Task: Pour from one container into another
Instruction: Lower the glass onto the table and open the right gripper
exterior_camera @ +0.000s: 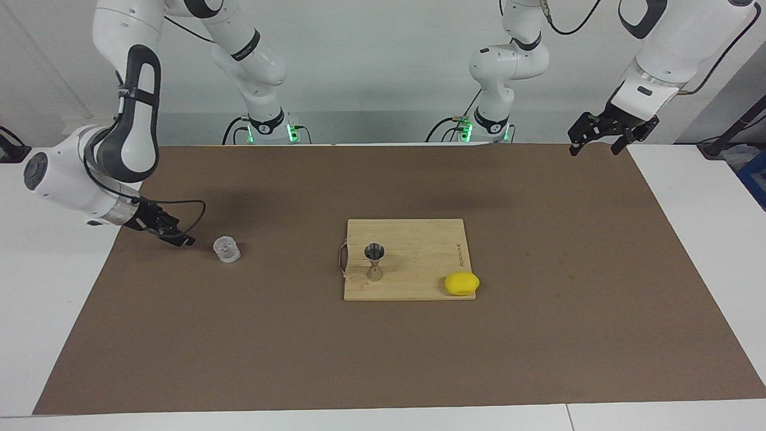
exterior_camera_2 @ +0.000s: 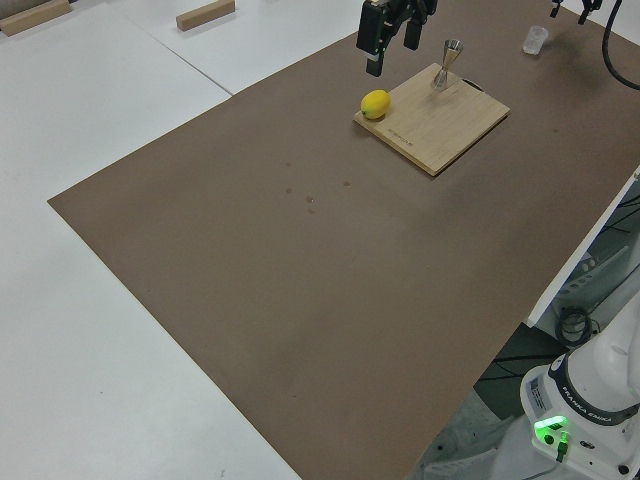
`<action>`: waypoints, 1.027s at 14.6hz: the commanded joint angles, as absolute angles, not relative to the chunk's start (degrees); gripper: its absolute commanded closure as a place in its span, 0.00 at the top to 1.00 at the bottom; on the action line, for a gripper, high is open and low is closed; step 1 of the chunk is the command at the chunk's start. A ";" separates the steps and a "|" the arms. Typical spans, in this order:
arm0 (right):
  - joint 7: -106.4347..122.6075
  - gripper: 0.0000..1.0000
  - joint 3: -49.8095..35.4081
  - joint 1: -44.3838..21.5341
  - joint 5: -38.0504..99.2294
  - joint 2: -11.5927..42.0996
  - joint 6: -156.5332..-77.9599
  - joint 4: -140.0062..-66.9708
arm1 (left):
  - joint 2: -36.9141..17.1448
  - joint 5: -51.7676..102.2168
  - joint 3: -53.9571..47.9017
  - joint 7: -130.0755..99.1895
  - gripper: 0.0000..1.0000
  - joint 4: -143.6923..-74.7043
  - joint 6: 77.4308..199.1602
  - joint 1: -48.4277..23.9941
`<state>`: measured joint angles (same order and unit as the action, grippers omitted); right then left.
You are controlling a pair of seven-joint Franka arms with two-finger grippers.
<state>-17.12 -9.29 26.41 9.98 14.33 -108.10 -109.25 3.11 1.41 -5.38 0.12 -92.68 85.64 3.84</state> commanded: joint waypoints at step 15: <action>-23.56 1.00 -9.49 2.73 0.00 4.22 -108.11 -107.24 | 3.25 1.32 -5.63 0.18 1.00 -92.72 85.08 4.13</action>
<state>-22.02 -9.62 3.25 1.57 5.98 -108.42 -108.67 3.11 1.41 -5.38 0.12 -92.68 85.64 3.84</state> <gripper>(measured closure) 0.000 0.000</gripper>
